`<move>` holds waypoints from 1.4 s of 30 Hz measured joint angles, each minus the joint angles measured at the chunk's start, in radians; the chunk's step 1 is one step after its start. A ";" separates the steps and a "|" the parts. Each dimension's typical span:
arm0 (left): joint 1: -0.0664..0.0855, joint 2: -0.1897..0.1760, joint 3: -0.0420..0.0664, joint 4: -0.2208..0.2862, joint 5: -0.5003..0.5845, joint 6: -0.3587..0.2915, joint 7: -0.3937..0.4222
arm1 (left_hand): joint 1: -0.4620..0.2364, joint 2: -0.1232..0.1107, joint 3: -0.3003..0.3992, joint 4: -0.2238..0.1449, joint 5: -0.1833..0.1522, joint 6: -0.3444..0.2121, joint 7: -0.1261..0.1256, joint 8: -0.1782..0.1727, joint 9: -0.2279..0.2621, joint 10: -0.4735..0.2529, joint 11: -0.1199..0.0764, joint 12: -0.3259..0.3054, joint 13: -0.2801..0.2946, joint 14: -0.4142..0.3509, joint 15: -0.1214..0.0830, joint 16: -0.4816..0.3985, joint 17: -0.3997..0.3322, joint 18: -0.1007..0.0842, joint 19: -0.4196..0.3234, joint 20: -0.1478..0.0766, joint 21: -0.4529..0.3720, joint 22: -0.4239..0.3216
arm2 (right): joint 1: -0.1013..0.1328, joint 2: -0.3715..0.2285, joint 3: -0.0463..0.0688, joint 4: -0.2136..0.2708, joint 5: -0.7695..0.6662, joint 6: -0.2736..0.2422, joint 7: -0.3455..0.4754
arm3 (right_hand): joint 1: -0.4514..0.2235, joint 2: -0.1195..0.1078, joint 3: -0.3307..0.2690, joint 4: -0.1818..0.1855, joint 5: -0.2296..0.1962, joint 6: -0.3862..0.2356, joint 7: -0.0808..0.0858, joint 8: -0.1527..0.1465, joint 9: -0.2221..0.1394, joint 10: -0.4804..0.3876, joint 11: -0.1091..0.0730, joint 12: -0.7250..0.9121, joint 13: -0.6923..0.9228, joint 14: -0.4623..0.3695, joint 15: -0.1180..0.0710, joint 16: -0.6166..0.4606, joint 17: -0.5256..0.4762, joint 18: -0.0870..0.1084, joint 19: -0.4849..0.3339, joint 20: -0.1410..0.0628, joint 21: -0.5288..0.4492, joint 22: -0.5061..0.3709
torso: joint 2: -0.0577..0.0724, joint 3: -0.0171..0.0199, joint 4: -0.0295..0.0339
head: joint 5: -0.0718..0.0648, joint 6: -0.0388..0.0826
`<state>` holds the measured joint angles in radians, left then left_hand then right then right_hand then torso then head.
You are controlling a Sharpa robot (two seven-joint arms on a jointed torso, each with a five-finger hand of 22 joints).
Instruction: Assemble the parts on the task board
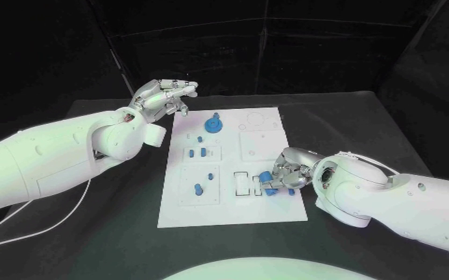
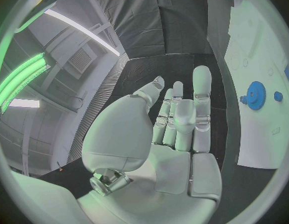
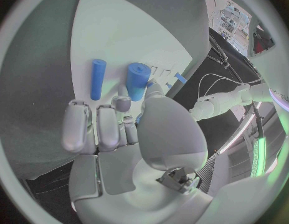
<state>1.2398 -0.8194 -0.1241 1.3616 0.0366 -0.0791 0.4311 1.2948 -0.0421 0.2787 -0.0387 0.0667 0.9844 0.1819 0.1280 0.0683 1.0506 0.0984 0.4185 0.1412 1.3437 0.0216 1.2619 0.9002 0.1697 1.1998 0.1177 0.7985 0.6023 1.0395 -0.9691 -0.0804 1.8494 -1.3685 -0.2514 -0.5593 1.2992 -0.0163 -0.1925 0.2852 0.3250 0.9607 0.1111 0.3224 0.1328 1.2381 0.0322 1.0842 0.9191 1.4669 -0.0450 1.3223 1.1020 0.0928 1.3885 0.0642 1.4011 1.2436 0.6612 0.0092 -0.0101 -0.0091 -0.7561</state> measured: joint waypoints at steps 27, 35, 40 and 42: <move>0.000 -0.004 0.000 0.003 0.000 0.002 -0.004 | 0.004 0.004 -0.003 -0.003 0.000 -0.004 -0.004 0.000 0.000 -0.004 0.004 0.004 0.001 -0.004 -0.004 0.000 0.000 -0.001 0.000 0.000 0.000 -0.002 | -0.014 -0.071 -0.008 0.084 0.124 -0.150 0.003 | 0.046 0.048 -0.005 -0.006 0.176 0.020 -0.020 0.046 0.006 0.045 -0.020 0.024 0.073 0.000 -0.007 0.019 0.038 -0.016 0.014 -0.014 0.016 0.025 | 0.000 -0.0005 0.0007 | -0.005 -0.005; 0.000 -0.003 0.000 0.008 0.000 0.004 -0.006 | 0.004 0.004 -0.003 -0.003 0.000 -0.004 -0.004 0.000 0.000 -0.004 0.004 0.004 0.001 -0.004 -0.004 0.000 -0.002 -0.001 0.000 0.000 0.000 -0.003 | -0.014 -0.068 -0.008 0.091 0.176 -0.199 0.010 | 0.051 0.043 -0.006 -0.005 0.194 0.020 -0.020 0.052 0.006 0.048 -0.023 0.024 0.079 0.000 -0.007 0.023 0.043 -0.016 0.014 -0.014 0.016 0.028 | 0.000 -0.0005 0.0007 | -0.001 -0.004; 0.000 -0.003 0.000 0.009 0.000 0.005 -0.008 | 0.004 0.004 -0.003 -0.003 0.000 -0.004 -0.004 0.000 0.000 -0.004 0.004 0.004 0.001 -0.004 -0.004 0.000 -0.001 -0.001 0.000 0.000 0.000 -0.004 | -0.014 -0.039 -0.008 0.085 0.215 -0.216 0.012 | 0.054 0.046 -0.006 -0.005 0.199 0.020 -0.020 0.052 0.006 0.048 -0.023 0.024 0.080 0.000 -0.007 0.023 0.044 -0.016 0.014 -0.014 0.016 0.029 | 0.000 -0.0005 0.0007 | 0.001 -0.005; 0.000 -0.003 0.000 0.010 0.000 0.006 -0.009 | 0.004 0.004 -0.003 -0.003 0.000 -0.004 -0.004 0.000 0.000 -0.004 0.004 0.004 0.001 -0.004 -0.004 0.000 -0.002 -0.001 0.000 0.000 0.000 -0.004 | -0.014 -0.022 -0.008 0.080 0.231 -0.218 0.012 | 0.054 0.046 -0.006 -0.005 0.199 0.021 -0.020 0.052 0.006 0.048 -0.023 0.024 0.080 0.000 -0.007 0.023 0.044 -0.016 0.014 -0.014 0.017 0.029 | 0.000 -0.0005 0.0011 | 0.000 -0.005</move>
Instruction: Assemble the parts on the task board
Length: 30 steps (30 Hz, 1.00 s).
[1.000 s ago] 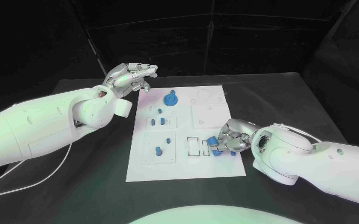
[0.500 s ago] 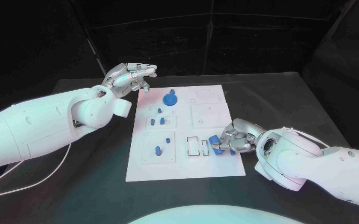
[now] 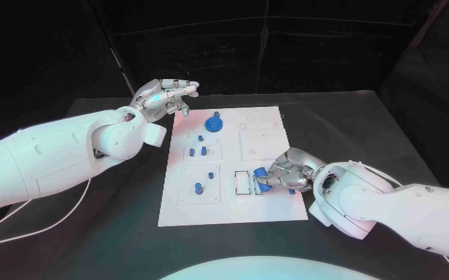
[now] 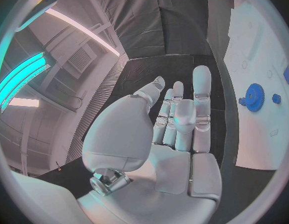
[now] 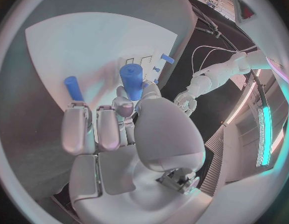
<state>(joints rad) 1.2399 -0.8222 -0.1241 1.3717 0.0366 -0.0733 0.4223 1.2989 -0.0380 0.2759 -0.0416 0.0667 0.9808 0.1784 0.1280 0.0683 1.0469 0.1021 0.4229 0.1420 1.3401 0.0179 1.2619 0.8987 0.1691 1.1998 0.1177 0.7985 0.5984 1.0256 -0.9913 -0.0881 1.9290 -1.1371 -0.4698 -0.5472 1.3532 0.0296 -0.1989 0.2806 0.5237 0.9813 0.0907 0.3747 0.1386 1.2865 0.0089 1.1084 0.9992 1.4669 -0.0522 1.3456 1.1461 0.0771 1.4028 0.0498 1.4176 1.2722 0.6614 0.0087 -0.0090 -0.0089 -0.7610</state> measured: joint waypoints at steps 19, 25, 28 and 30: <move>0.000 0.004 0.000 0.002 0.000 0.003 -0.004 | 0.000 0.000 0.000 0.000 0.000 0.000 0.000 0.000 0.000 0.000 0.000 0.000 0.000 0.000 0.000 0.000 -0.001 0.000 0.000 0.000 0.000 0.000 | 0.000 0.092 0.000 -0.045 0.027 -0.005 0.000 | 0.004 -0.004 -0.003 -0.002 0.000 0.003 -0.003 -0.001 0.002 0.000 0.000 0.000 0.005 0.000 0.000 0.004 0.011 0.000 0.004 -0.004 0.003 0.005 | 0.001 0.0001 0.0008 | -0.001 -0.001; 0.000 0.005 0.000 0.002 0.000 0.003 -0.004 | 0.000 0.000 0.000 0.000 0.000 0.000 0.000 0.000 0.000 0.000 0.000 0.000 0.000 0.000 0.000 0.000 -0.001 0.000 0.000 0.000 0.000 0.000 | 0.001 0.109 0.001 -0.057 0.024 -0.005 -0.001 | 0.004 -0.004 -0.009 0.003 0.000 0.003 -0.003 -0.001 0.000 0.004 0.004 -0.001 0.007 0.000 0.000 0.004 0.011 0.000 0.004 -0.004 0.003 0.005 | 0.001 0.0001 0.0009 | 0.001 -0.003; 0.000 0.006 0.000 0.001 0.000 0.004 -0.004 | 0.000 0.000 0.000 0.000 0.000 0.000 0.000 0.000 0.000 0.000 0.000 0.000 0.000 0.000 0.000 0.000 -0.001 0.000 0.000 0.000 0.000 0.000 | 0.001 0.114 0.001 -0.061 0.023 -0.004 -0.002 | -0.001 -0.009 -0.022 0.007 -0.032 0.003 -0.003 0.003 0.000 0.004 0.004 -0.001 0.010 0.000 0.000 0.004 0.011 0.000 0.008 0.000 0.003 0.006 | 0.001 0.0001 0.0010 | 0.003 -0.004; 0.000 0.006 0.000 0.001 0.000 0.004 -0.005 | 0.000 0.000 0.000 0.000 0.000 0.000 0.000 0.000 0.000 0.000 0.000 0.000 0.000 0.000 0.000 0.000 -0.001 0.000 0.000 0.000 0.000 0.000 | 0.001 0.116 0.001 -0.064 0.022 -0.002 -0.003 | -0.028 -0.016 -0.041 0.006 -0.103 0.008 -0.008 0.009 0.002 0.004 0.004 -0.003 0.011 0.000 0.000 0.004 0.011 0.000 0.008 0.000 0.003 0.006 | 0.000 0.0000 0.0012 | 0.004 -0.005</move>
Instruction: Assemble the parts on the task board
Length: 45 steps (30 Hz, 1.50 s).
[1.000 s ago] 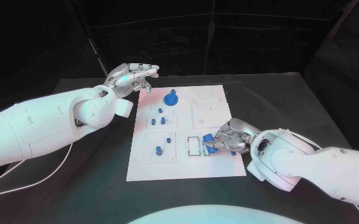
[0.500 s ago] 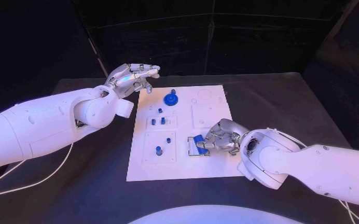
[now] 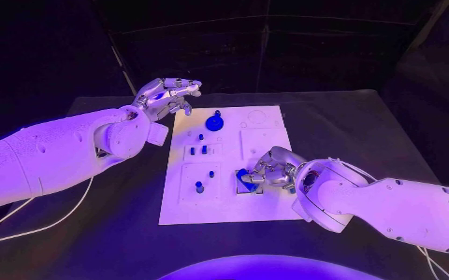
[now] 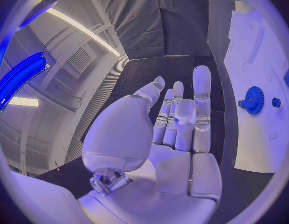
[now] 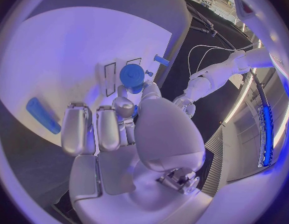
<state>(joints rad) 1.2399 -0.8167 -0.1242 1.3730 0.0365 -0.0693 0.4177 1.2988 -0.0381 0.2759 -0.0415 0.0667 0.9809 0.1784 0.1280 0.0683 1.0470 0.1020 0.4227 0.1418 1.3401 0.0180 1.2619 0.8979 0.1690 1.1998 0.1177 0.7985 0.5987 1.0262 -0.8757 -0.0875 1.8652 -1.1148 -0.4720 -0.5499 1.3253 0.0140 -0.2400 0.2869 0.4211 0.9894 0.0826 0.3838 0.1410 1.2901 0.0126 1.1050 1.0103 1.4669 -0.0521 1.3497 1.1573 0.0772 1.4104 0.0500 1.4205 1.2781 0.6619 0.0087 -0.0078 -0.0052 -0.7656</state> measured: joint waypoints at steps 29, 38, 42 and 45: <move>0.000 -0.001 0.000 -0.004 0.000 0.001 -0.002 | 0.004 0.004 0.000 0.000 0.000 -0.004 0.004 0.004 0.000 -0.004 -0.004 0.000 0.000 0.000 0.000 0.000 -0.001 0.000 0.000 0.000 0.000 0.000 | 0.000 -0.039 0.000 0.053 -0.040 0.019 0.002 | -0.181 -0.016 -0.015 0.004 -0.286 -0.030 0.016 0.034 0.001 -0.016 0.005 -0.036 0.007 0.000 0.000 0.000 0.010 0.000 -0.006 0.006 0.000 -0.004 | -0.002 -0.0001 -0.0012 | 0.006 0.008; 0.000 -0.002 0.000 -0.005 0.000 0.002 -0.002 | 0.004 0.004 0.000 0.000 0.000 -0.004 0.004 0.004 0.000 -0.004 -0.004 0.000 0.000 0.000 0.000 0.000 -0.001 0.000 0.000 0.000 0.000 0.000 | 0.000 -0.039 0.000 0.053 -0.045 0.046 0.011 | -0.170 0.013 -0.005 -0.001 -0.247 -0.025 0.010 0.049 0.003 -0.011 0.000 -0.032 0.020 0.000 0.000 0.000 0.016 0.000 -0.006 0.006 0.000 0.000 | -0.001 -0.0008 -0.0012 | 0.005 0.011; 0.000 -0.004 0.000 -0.004 0.000 0.002 -0.002 | 0.004 0.004 0.000 0.000 0.000 -0.004 0.004 0.004 0.000 -0.004 -0.004 0.000 0.000 0.000 0.000 0.000 -0.001 0.000 0.000 0.000 0.000 -0.001 | 0.000 -0.037 0.000 0.045 -0.045 0.056 0.013 | -0.097 0.014 0.007 -0.034 -0.191 -0.021 0.007 0.054 0.004 -0.007 -0.004 -0.032 0.025 0.000 0.000 0.000 0.020 0.000 -0.006 0.006 0.000 0.001 | -0.001 -0.0008 -0.0012 | 0.005 0.011; 0.000 -0.005 0.000 -0.003 0.000 0.002 -0.003 | 0.004 0.004 0.000 0.000 0.000 -0.004 0.004 0.004 0.000 -0.004 -0.004 0.000 0.000 0.000 0.000 0.000 -0.001 0.000 0.000 0.000 0.000 -0.001 | 0.000 -0.033 0.000 0.039 -0.045 0.066 0.013 | -0.056 0.023 0.018 -0.055 -0.171 -0.016 0.002 0.060 0.005 -0.004 -0.008 -0.030 0.032 0.000 0.000 0.000 0.024 0.000 -0.002 0.002 0.004 0.006 | -0.001 -0.0009 -0.0012 | 0.006 0.012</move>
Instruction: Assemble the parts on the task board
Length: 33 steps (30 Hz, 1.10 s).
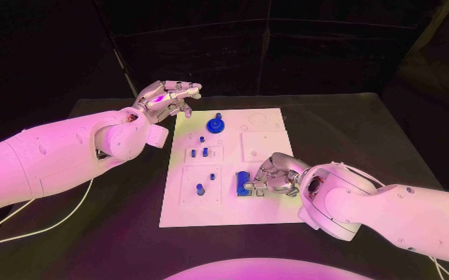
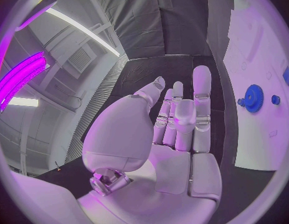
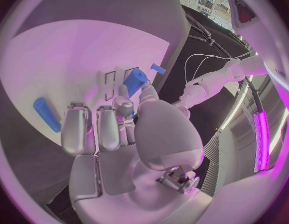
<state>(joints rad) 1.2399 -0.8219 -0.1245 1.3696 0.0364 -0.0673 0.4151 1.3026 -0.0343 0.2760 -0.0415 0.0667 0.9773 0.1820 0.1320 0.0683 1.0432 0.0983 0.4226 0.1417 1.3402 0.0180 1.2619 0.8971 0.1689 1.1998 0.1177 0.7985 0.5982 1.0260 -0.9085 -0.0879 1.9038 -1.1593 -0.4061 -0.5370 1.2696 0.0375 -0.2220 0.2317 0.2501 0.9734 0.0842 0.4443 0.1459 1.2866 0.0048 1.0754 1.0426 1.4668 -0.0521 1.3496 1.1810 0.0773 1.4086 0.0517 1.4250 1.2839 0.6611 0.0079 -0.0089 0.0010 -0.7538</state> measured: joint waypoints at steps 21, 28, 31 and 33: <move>0.000 -0.005 0.000 0.004 0.000 0.001 -0.004 | 0.000 0.000 0.000 0.000 0.000 0.000 0.000 0.000 0.000 0.000 0.000 0.004 0.001 0.000 0.000 0.000 -0.001 0.000 0.000 0.000 0.000 0.000 | 0.002 0.013 0.003 -0.012 -0.027 0.034 -0.002 | 0.058 0.028 0.009 -0.039 0.006 0.020 -0.012 0.025 0.008 0.018 -0.010 0.016 0.028 -0.004 -0.011 0.004 0.011 0.000 0.004 -0.004 0.000 0.006 | 0.001 0.0013 0.0007 | -0.001 -0.008; 0.000 -0.006 0.000 0.004 0.000 0.001 -0.004 | 0.000 0.000 0.000 0.000 0.000 0.000 0.000 0.000 0.000 0.000 0.000 0.004 0.001 0.000 0.000 0.000 -0.001 0.000 0.000 0.000 0.000 0.000 | 0.002 -0.002 0.002 -0.007 -0.033 0.046 -0.002 | 0.060 0.026 0.008 -0.044 0.012 0.024 -0.016 0.029 0.009 0.018 -0.010 0.019 0.030 0.000 -0.014 0.004 0.011 0.000 0.004 -0.004 0.000 0.006 | 0.000 0.0016 0.0002 | 0.002 -0.006; 0.000 -0.006 0.000 0.003 0.000 0.001 -0.005 | 0.000 0.000 0.000 0.000 0.000 0.000 0.000 0.000 0.000 0.000 0.000 0.004 0.001 0.000 0.000 0.000 -0.001 0.000 0.000 0.000 0.000 0.000 | 0.002 -0.008 0.001 -0.005 -0.034 0.052 -0.003 | 0.069 0.030 0.010 -0.045 0.017 0.023 -0.016 0.029 0.009 0.018 -0.010 0.019 0.030 0.000 -0.014 0.004 0.010 0.000 0.004 -0.004 0.000 0.006 | -0.001 0.0016 -0.0005 | 0.002 -0.006; 0.000 -0.006 0.000 0.003 0.000 0.001 -0.005 | 0.000 0.000 0.000 0.000 0.000 0.000 0.000 0.000 0.000 0.000 0.000 0.004 0.001 0.000 0.000 0.000 -0.001 0.000 0.000 0.000 0.000 0.000 | 0.001 -0.011 0.001 -0.004 -0.035 0.056 -0.004 | 0.070 0.032 0.006 -0.049 0.024 0.023 -0.016 0.029 0.010 0.018 -0.010 0.019 0.031 0.000 -0.014 0.004 0.010 0.000 0.004 -0.004 0.000 0.006 | -0.001 0.0015 -0.0009 | 0.002 -0.005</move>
<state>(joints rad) 1.2400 -0.8280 -0.1245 1.3731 0.0364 -0.0664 0.4105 1.3026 -0.0343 0.2760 -0.0415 0.0667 0.9773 0.1820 0.1320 0.0683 1.0433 0.0983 0.4263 0.1425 1.3402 0.0180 1.2619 0.8962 0.1689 1.1998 0.1177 0.7985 0.5985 1.0269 -0.9191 -0.0872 1.8999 -1.1948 -0.3503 -0.5415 1.3401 0.0691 -0.2165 0.1823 0.2739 0.9969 0.0682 0.4731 0.1555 1.3044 -0.0055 1.0949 1.0733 1.4668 -0.0664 1.3534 1.1914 0.0773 1.4121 0.0482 1.4250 1.2901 0.6604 0.0094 -0.0098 0.0031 -0.7591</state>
